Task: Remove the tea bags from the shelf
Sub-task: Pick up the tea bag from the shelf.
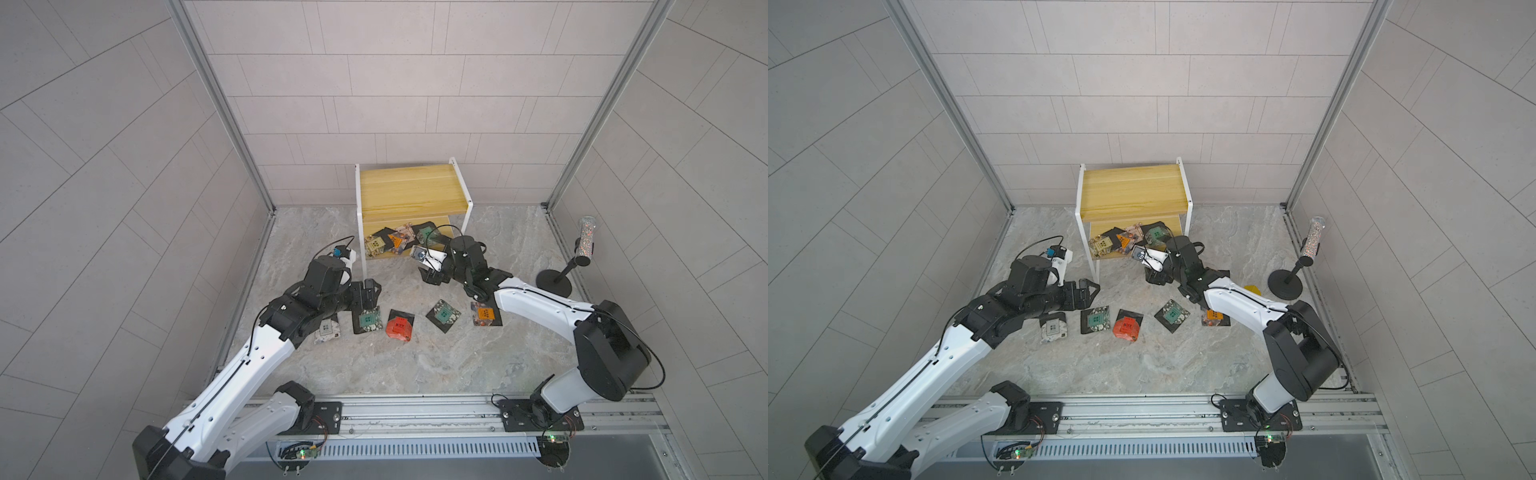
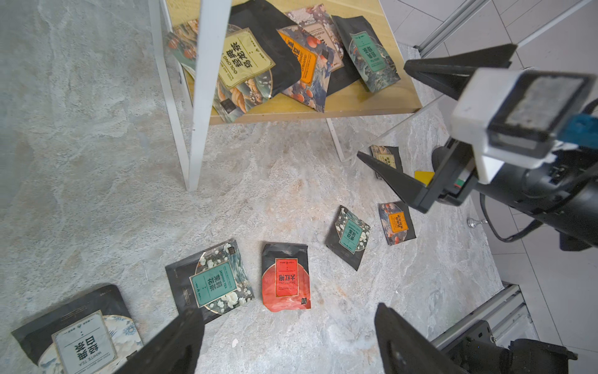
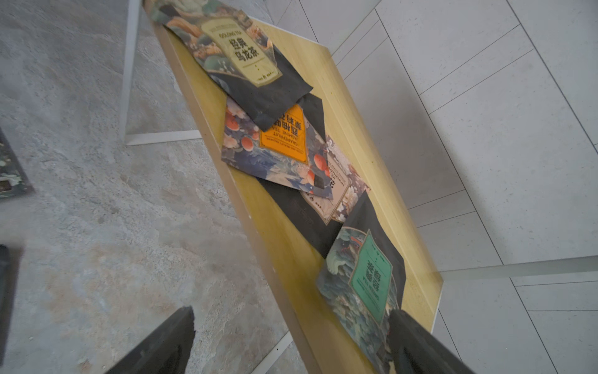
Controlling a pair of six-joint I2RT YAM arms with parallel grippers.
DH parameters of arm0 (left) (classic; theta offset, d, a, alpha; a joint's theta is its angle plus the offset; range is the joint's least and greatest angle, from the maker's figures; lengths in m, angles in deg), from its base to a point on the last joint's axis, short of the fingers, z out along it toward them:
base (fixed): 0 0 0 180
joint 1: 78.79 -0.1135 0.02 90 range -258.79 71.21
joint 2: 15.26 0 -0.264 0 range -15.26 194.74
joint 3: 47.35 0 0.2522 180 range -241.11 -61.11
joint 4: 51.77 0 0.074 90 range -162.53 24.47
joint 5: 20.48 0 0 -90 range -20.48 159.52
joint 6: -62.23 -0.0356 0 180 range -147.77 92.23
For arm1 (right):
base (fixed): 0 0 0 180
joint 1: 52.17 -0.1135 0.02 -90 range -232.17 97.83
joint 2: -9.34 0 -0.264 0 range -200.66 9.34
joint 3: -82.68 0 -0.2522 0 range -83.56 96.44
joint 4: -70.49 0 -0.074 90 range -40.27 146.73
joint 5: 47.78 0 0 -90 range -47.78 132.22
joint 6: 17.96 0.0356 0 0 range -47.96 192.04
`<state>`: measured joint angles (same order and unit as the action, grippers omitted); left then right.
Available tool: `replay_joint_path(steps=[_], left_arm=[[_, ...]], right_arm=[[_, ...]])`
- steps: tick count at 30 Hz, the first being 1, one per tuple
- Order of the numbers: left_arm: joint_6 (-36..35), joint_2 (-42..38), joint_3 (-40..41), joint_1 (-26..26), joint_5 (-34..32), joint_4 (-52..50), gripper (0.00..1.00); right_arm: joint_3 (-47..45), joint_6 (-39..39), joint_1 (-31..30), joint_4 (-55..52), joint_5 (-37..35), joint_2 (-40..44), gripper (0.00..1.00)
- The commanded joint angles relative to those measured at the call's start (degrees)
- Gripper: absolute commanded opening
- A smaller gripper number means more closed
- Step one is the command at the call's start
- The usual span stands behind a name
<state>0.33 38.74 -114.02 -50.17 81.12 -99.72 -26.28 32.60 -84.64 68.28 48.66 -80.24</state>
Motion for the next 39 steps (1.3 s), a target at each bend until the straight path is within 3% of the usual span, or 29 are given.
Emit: replay_joint_path(steps=[1,11,17,39], left_arm=[[0.0,-1.0,0.9,-0.6,-0.7,-1.0,0.90],[-0.2,-0.8,1.3,-1.3,-0.8,-1.3,0.90],[-0.1,-0.7,1.7,-1.7,-0.3,-1.0,0.90],[0.0,0.0,2.2,-2.6,1.3,0.3,0.89]], right_arm=[[2.8,-1.0,0.2,1.1,-2.2,-2.1,0.97],[7.0,-0.8,1.0,0.6,-4.0,-7.5,0.95],[7.9,-0.3,1.1,-1.5,-2.6,-9.1,0.88],[2.3,2.0,0.2,-3.7,-3.7,-3.5,0.50]])
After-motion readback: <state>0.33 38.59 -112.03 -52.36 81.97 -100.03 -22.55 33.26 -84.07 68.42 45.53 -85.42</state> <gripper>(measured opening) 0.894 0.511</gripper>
